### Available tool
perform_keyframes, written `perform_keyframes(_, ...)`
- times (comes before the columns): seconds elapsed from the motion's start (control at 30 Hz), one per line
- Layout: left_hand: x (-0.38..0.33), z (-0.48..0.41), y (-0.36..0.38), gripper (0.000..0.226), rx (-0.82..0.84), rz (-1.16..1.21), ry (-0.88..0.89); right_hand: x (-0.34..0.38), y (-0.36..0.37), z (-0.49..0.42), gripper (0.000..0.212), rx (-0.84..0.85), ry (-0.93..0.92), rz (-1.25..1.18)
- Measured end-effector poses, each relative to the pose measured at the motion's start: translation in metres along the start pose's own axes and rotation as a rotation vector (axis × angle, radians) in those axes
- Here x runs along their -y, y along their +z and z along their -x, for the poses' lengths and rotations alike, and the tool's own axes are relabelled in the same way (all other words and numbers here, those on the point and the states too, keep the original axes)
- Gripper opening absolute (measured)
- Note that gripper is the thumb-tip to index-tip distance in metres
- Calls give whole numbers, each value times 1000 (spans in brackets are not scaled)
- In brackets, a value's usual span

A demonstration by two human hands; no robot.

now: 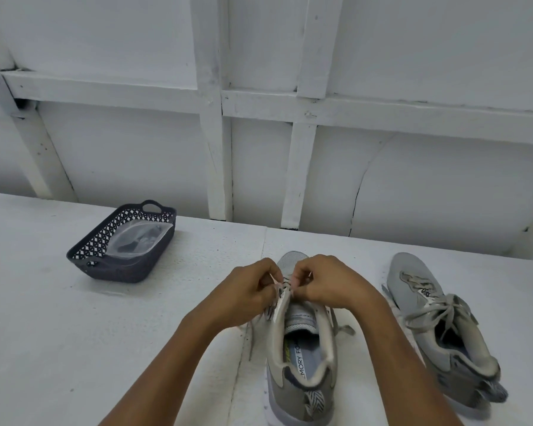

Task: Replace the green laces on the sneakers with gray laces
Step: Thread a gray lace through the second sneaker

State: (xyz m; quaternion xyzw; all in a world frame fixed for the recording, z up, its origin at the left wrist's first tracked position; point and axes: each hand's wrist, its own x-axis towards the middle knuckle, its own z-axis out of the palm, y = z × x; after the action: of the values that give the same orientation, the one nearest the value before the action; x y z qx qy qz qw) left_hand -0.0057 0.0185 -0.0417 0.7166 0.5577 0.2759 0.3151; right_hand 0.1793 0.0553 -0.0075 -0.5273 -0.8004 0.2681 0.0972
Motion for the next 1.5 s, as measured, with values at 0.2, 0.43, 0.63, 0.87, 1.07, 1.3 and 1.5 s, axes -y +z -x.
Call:
perform_keyframes(0.2,6,-1,2,23,7,79,-13,-3,-1,0,7,53,-5,-100)
perform_keyframes(0.43,-1,-12,-4,27,97,148,-192,3,10,-7,14,41,182,-344)
perform_keyframes(0.63,-11,-14,3,27,122,411,-550,16,17,-11,29,-41,257,-122)
perform_keyframes(0.87,-6,1,-26,32,176,375,-383,-7,14,8,15,-187,247,-446)
perform_keyframes(1.07,-14,14,-60,29,52,507,-204,-6,5,22,3,-310,86,-607)
perform_keyframes(1.3,-48,28,-92,31,-23,546,-37,37,-4,28,13,-235,-243,-521)
perform_keyframes(1.5,-62,47,-116,28,-114,535,54,51,2,19,11,-189,-266,-488)
